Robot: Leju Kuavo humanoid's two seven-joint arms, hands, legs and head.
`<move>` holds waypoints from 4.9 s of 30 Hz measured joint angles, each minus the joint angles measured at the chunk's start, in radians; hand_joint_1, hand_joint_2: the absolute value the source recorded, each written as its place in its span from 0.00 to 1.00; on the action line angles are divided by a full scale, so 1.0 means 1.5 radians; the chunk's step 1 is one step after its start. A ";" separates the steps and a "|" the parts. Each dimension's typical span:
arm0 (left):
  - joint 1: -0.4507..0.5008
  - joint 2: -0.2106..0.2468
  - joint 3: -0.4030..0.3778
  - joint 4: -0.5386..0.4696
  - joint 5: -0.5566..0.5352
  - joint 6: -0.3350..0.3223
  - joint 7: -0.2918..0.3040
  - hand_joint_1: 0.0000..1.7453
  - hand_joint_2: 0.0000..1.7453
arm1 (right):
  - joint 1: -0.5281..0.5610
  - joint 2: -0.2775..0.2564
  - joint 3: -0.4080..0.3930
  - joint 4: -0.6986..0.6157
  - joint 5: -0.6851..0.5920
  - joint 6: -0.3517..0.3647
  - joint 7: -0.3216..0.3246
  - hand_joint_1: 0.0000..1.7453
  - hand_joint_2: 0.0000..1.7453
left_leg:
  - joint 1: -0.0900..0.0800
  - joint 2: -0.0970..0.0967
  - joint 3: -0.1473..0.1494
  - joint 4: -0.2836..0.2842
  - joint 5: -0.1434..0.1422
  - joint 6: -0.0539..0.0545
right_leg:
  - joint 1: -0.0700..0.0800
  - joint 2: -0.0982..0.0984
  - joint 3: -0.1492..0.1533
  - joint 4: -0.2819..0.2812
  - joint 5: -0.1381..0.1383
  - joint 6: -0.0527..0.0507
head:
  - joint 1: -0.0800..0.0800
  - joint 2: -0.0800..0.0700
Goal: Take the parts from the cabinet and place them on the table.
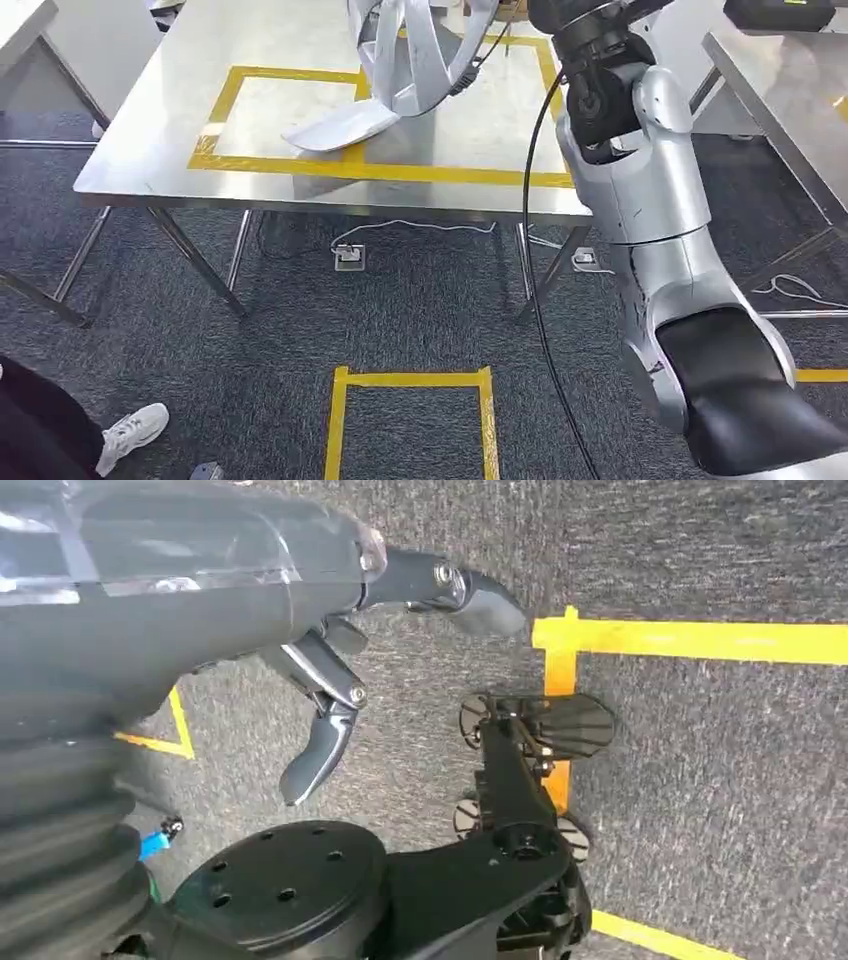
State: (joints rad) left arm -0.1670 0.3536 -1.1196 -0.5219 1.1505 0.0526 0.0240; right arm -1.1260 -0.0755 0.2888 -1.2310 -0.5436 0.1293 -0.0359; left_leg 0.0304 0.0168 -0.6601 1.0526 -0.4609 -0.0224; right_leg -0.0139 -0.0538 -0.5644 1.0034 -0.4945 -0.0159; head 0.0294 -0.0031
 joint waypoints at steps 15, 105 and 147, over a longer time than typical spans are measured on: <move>0.000 -0.003 0.004 0.006 -0.003 0.000 0.006 0.00 1.00 | 0.010 0.002 -0.001 0.000 -0.012 -0.003 0.002 1.00 1.00 | -0.004 -0.003 0.001 0.000 -0.003 0.005 | -0.005 0.000 0.002 -0.004 -0.002 0.039 | 0.004 0.000; -0.001 -0.021 0.004 0.035 -0.032 -0.023 -0.013 0.00 1.00 | 0.118 0.093 0.007 -0.062 -0.558 0.181 0.213 1.00 1.00 | -0.004 -0.002 0.004 -0.001 -0.003 0.004 | -0.005 0.000 0.002 0.000 -0.005 0.039 | 0.000 0.000; -0.001 -0.026 0.004 0.040 -0.012 -0.014 0.005 0.00 1.00 | 0.122 0.093 0.022 -0.068 -0.560 0.176 0.211 1.00 1.00 | -0.004 -0.002 0.004 -0.001 -0.003 0.004 | -0.005 0.000 0.002 0.000 -0.005 0.039 | 0.000 0.000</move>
State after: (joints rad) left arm -0.1682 0.3147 -1.1131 -0.4620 1.1322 0.0317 0.0321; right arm -0.9423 0.0633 0.3212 -1.3329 -1.3832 0.3941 0.2811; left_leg 0.0252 0.0133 -0.6543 1.0512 -0.4656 -0.0158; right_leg -0.0214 -0.0545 -0.5608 1.0033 -0.5022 0.0425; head 0.0294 -0.0031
